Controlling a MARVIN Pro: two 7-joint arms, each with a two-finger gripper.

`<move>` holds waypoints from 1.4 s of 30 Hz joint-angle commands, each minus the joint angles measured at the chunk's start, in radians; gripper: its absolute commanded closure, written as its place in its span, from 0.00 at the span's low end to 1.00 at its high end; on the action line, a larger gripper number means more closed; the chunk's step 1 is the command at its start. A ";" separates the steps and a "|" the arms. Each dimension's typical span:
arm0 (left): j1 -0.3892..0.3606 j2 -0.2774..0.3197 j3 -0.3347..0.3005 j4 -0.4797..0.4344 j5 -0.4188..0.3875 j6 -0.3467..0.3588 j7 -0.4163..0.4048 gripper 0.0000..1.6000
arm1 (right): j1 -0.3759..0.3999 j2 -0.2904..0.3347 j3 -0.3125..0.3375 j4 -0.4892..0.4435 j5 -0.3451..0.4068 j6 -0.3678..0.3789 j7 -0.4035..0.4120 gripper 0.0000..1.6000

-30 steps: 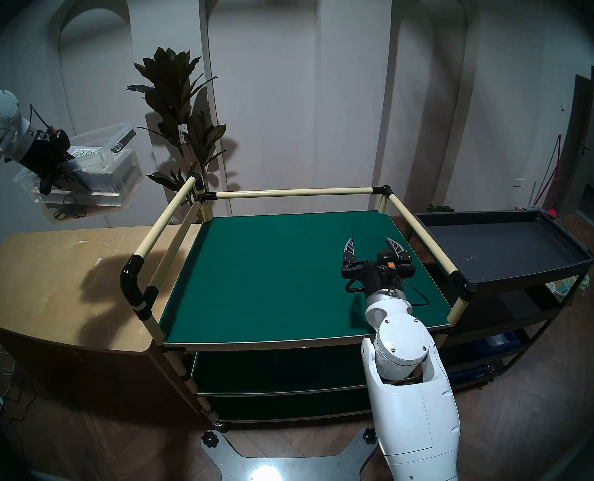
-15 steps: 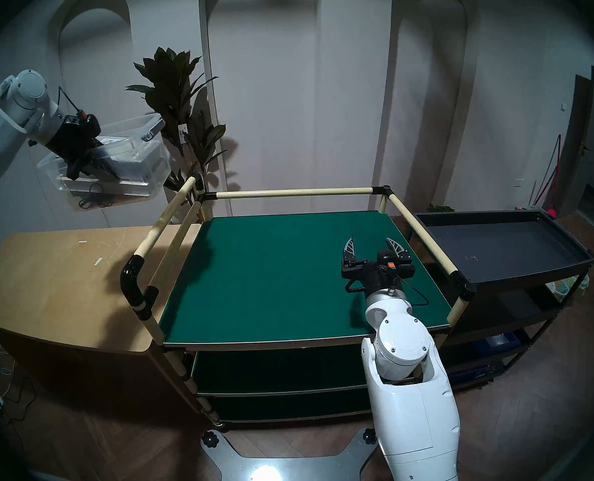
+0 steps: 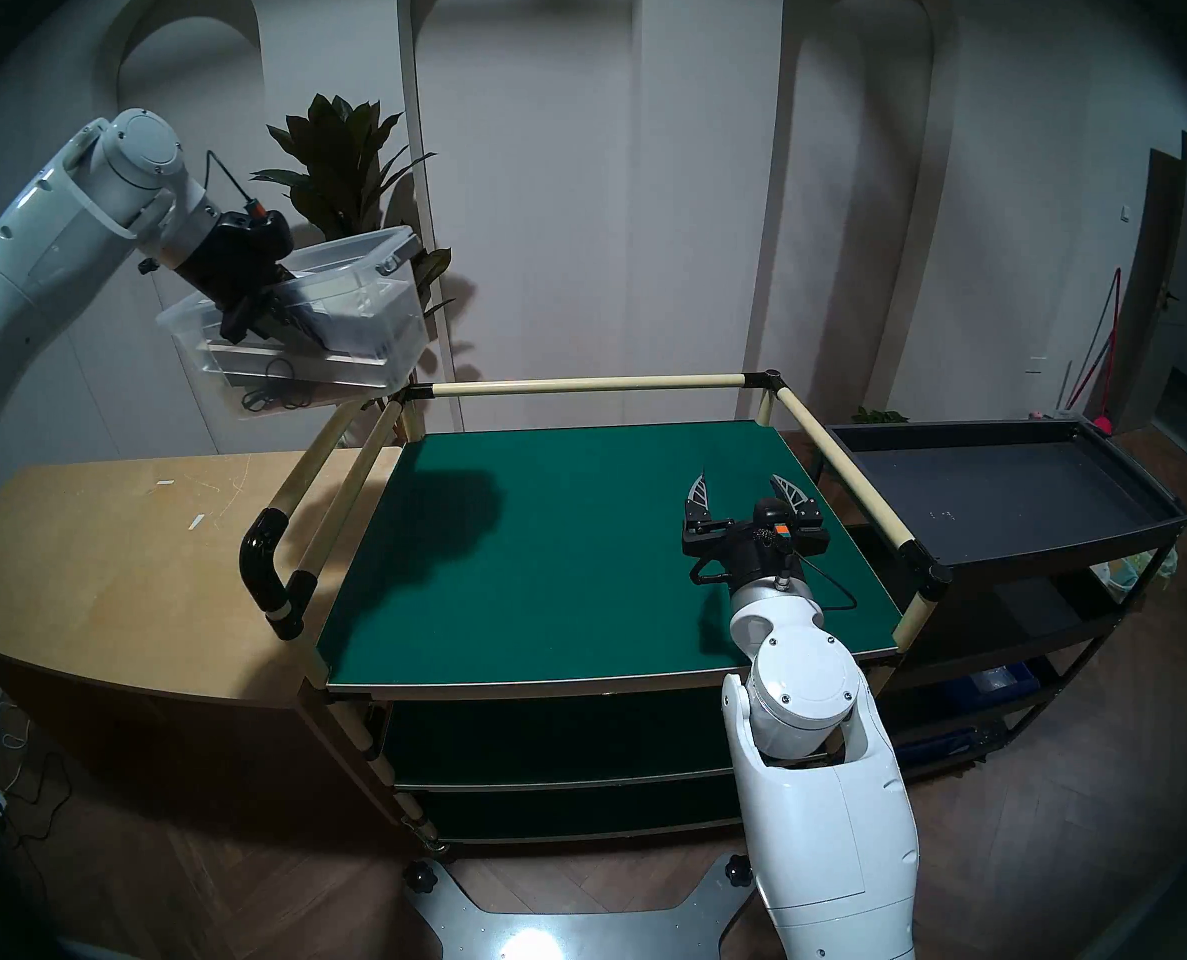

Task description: Put the storage box onto the shelf

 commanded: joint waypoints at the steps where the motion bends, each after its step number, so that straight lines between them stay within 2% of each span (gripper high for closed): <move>1: -0.065 -0.120 0.004 0.003 -0.026 0.030 0.023 1.00 | 0.009 0.001 0.002 -0.018 -0.001 -0.005 -0.001 0.00; 18: -0.059 -0.314 0.048 0.078 -0.037 0.102 0.108 1.00 | 0.011 0.001 0.002 -0.008 0.000 -0.005 -0.001 0.00; 32: -0.055 -0.490 0.070 0.247 -0.019 0.142 0.191 1.00 | 0.014 0.001 0.002 -0.003 0.000 -0.005 -0.001 0.00; 42: -0.044 -0.586 0.076 0.344 -0.002 0.156 0.239 1.00 | 0.015 0.001 0.002 0.000 0.000 -0.006 -0.001 0.00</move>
